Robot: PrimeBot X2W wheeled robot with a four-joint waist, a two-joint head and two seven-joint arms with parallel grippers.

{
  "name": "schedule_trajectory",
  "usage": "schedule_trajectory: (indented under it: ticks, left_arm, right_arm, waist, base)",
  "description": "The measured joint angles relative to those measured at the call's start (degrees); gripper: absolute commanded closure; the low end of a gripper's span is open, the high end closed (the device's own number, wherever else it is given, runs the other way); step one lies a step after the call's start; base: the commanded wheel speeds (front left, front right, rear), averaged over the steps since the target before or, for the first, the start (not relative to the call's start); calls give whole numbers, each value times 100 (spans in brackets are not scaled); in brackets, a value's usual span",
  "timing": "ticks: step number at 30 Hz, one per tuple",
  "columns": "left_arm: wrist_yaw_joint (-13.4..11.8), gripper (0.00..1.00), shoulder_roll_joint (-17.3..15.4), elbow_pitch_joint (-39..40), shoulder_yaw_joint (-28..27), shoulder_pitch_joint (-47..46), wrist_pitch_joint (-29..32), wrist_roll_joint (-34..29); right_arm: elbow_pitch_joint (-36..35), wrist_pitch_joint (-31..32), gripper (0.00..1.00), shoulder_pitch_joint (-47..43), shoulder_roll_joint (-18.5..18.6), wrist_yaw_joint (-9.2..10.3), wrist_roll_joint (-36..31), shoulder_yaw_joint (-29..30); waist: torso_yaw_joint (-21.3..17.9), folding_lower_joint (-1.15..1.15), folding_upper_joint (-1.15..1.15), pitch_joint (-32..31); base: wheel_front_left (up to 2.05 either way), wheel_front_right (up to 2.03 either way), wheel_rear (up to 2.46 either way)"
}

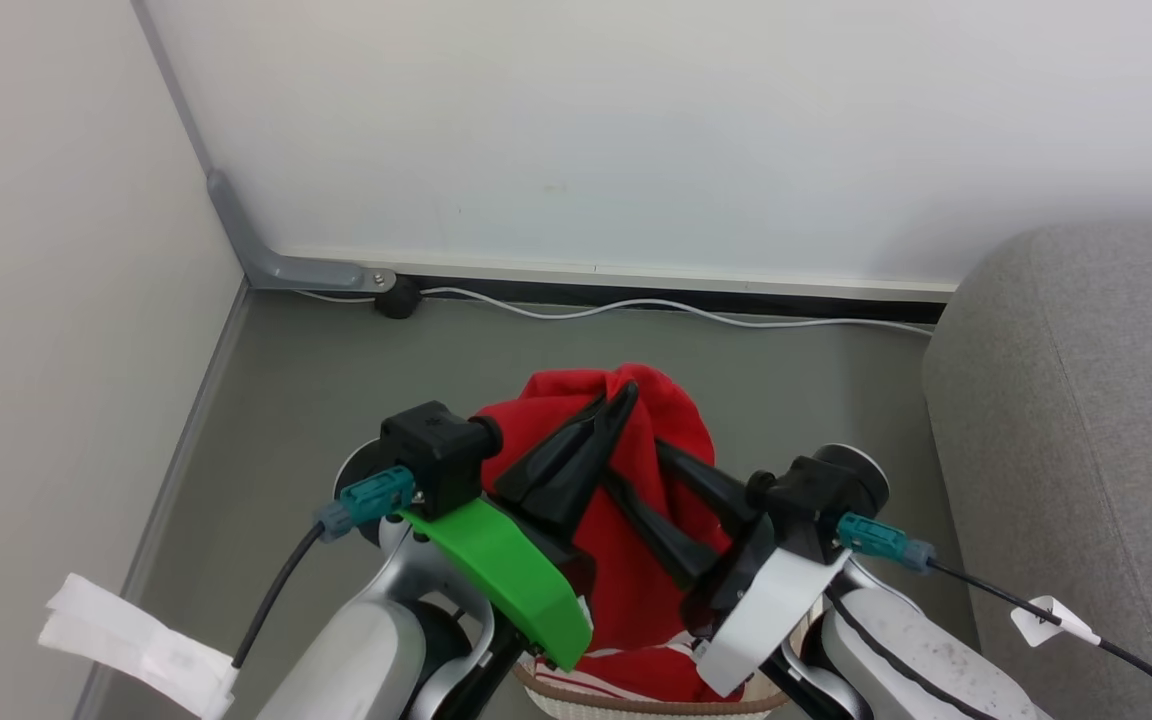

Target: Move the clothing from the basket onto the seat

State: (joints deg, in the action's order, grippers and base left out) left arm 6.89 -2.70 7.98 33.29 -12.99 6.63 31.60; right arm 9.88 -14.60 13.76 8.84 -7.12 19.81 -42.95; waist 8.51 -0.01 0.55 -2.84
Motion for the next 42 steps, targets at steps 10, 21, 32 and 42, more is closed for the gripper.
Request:
schedule_trajectory:
  ticks: [10,21,32,42]
  left_arm:
    - [-278,64,-149,379,-280,282,99,-113]
    - [-497,0,-224,546,-404,695,27,-157]
    - [-385,0,-215,376,-134,844,-92,-152]
    - [-347,0,-193,308,-37,845,-141,-155]
  right_arm:
    - [-38,0,100,41,-4,0,152,-147]
    - [-376,0,100,103,286,27,149,435]
    - [-870,0,100,-237,672,482,87,1013]
    - [-1202,0,100,-551,966,679,38,1222]
  waist:
    - [-209,0,0,-16]
    - [-880,0,0,21]
    - [-1727,0,0,131]
    - [-2530,0,0,294]
  base:
    - [0,0,0]
    - [0,0,0]
    - [0,0,0]
    - [0,0,0]
